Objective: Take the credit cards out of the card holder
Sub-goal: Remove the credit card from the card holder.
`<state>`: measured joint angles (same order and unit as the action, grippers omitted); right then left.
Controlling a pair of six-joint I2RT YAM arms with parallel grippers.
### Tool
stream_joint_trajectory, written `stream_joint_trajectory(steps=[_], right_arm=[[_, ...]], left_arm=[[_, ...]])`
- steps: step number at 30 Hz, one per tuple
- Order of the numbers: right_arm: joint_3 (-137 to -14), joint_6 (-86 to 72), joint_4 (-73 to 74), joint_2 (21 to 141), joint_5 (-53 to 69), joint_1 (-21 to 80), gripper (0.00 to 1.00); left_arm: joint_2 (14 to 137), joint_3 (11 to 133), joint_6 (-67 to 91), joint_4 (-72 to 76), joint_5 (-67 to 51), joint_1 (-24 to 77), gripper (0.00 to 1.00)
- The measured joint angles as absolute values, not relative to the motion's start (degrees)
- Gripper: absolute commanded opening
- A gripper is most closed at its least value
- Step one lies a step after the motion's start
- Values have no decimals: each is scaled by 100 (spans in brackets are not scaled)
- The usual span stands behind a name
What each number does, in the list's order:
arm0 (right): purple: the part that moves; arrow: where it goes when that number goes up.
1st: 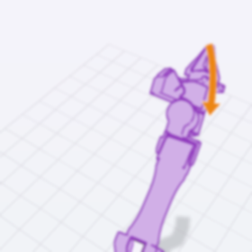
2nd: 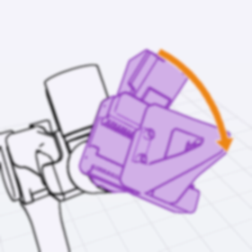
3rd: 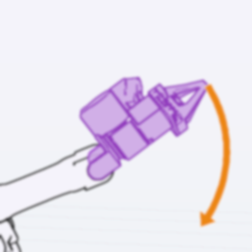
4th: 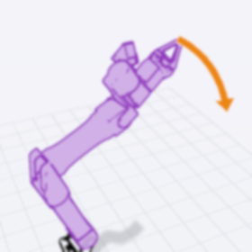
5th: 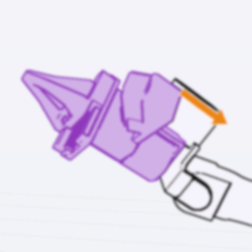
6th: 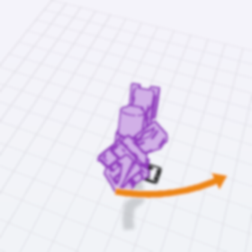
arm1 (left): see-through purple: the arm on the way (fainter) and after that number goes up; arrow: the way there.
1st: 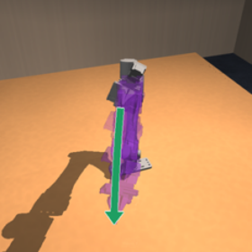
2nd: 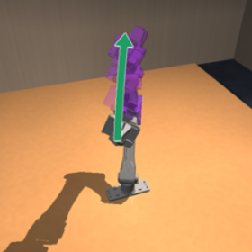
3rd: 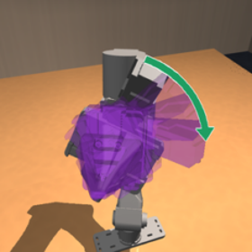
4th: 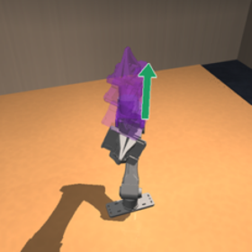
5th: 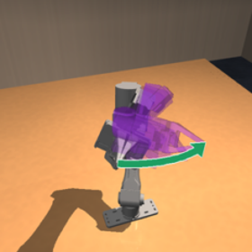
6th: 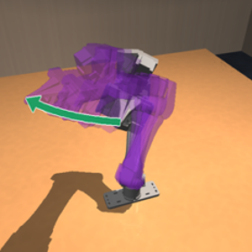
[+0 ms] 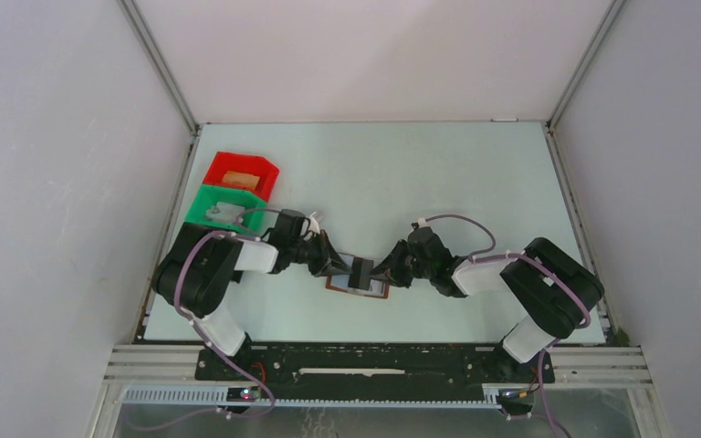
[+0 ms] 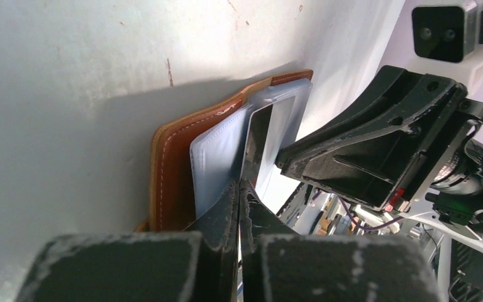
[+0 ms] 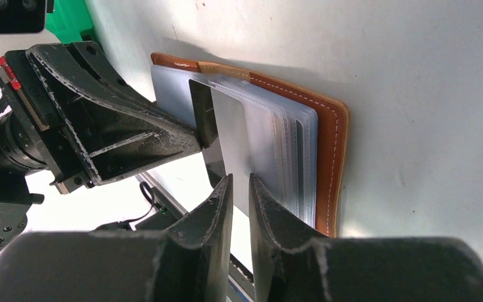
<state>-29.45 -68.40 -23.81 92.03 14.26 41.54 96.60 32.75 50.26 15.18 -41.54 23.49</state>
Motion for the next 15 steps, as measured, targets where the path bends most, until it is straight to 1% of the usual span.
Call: stream_joint_trajectory(steps=[11, 15], right_arm=[[-2928, -6960, -2720, 9411, 1638, 4088, 24], [-2886, -6984, -2816, 9424, 1645, 4086, 24]], left_arm=[[9437, 3253, 5122, 1608, -4073, 2311, 0], [9435, 3227, 5098, 1638, -4071, 2311, 20]])
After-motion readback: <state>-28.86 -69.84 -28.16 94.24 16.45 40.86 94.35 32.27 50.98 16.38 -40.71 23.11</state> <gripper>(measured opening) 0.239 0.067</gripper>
